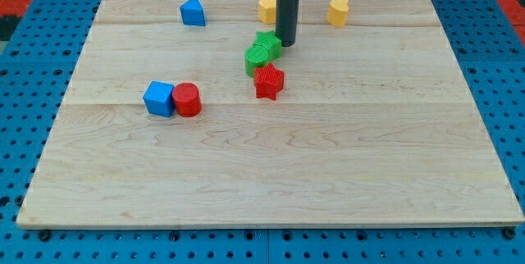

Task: Slide green star along with green circle down a bit

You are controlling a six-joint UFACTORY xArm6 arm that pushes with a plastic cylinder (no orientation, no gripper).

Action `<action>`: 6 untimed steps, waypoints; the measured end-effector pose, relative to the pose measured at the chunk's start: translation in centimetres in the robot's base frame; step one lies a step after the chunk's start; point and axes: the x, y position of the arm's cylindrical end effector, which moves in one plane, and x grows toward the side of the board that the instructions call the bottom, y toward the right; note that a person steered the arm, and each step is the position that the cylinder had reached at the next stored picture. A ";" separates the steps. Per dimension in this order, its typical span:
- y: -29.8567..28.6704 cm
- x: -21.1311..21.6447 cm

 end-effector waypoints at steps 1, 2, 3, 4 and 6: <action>-2.6 -0.1; -2.3 -2.6; -8.0 -1.6; -7.9 1.2; -9.6 1.6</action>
